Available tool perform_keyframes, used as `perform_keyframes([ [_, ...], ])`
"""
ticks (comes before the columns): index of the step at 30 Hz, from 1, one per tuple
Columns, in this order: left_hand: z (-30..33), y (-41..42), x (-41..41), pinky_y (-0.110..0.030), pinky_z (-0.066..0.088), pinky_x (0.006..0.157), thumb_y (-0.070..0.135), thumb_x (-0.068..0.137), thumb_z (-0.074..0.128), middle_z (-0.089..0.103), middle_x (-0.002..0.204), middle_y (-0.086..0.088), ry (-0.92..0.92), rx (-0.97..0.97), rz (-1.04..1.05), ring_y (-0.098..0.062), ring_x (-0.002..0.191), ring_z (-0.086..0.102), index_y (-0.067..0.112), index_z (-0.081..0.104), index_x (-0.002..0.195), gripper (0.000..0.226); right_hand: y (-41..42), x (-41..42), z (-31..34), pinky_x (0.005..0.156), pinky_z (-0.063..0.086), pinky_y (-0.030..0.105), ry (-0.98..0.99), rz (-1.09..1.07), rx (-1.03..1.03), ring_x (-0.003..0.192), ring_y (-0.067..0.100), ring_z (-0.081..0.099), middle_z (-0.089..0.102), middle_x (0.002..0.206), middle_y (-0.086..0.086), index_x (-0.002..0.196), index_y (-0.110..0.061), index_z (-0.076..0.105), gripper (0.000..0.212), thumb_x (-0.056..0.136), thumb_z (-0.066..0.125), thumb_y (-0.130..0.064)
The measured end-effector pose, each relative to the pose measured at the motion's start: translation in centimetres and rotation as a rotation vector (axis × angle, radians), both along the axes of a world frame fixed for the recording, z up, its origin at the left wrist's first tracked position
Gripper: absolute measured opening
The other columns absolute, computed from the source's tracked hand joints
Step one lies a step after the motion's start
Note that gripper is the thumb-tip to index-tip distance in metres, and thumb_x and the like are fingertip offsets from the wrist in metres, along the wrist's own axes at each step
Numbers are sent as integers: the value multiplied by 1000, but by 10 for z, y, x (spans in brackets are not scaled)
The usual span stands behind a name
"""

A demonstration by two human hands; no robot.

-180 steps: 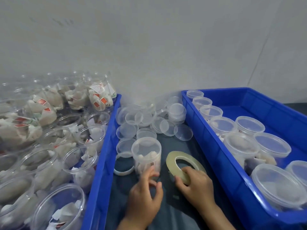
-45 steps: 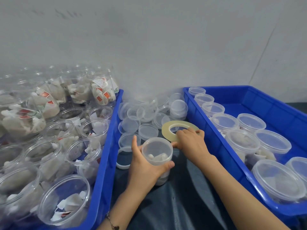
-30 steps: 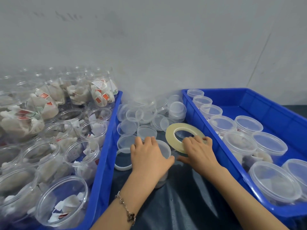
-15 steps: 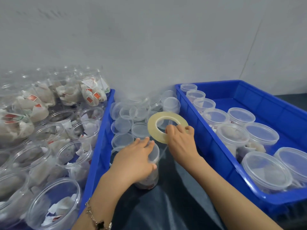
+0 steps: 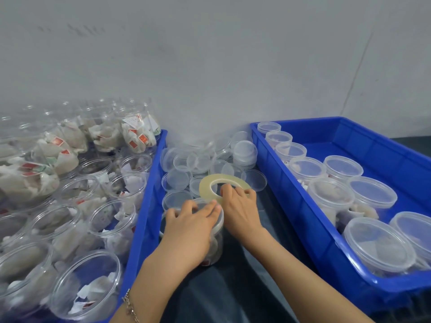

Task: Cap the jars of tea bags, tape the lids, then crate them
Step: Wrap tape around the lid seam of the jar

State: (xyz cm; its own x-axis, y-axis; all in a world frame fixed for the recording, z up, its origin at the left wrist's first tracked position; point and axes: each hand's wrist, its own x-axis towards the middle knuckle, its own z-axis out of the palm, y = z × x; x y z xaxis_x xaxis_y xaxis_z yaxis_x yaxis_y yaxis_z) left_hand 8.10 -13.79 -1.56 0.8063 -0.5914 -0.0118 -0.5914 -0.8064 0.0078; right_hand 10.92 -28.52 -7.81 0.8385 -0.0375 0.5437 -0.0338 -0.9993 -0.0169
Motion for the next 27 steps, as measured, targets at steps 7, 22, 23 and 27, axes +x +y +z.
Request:
perform_keyframes([
  [7, 3, 9, 0, -26, 18, 113, -2, 88, 38, 3, 156, 26, 121, -114, -74, -4, 145, 3, 37, 9, 150, 79, -27, -31, 5, 55, 28, 32, 321, 166, 293, 69, 32, 58, 63, 77, 0, 110, -20, 36, 34, 82, 55, -25],
  [22, -18, -7, -11, -23, 14, 109, 40, 95, 48, 36, 139, 23, -73, -350, 25, -2, 133, 25, 32, 38, 136, 43, -60, -63, 23, 56, 37, 14, 449, 356, 900, 52, 3, 41, 51, 56, -8, 120, -42, 50, 66, 63, 83, -40],
  [23, -18, -8, -11, -23, 13, 110, 38, 95, 48, 36, 139, 23, -75, -357, 23, -2, 135, 24, 32, 37, 137, 44, -61, -61, 26, 56, 37, 15, 421, 334, 800, 53, 2, 44, 52, 56, -15, 118, -43, 50, 66, 60, 82, -48],
  [27, -24, -6, -13, -22, 9, 111, 33, 97, 47, 38, 140, 22, -85, -396, 14, -3, 141, 18, 32, 38, 140, 44, -64, -46, 33, 61, 34, 16, 319, 284, 551, 66, -1, 48, 52, 73, -21, 117, -33, 55, 71, 55, 80, -58],
])
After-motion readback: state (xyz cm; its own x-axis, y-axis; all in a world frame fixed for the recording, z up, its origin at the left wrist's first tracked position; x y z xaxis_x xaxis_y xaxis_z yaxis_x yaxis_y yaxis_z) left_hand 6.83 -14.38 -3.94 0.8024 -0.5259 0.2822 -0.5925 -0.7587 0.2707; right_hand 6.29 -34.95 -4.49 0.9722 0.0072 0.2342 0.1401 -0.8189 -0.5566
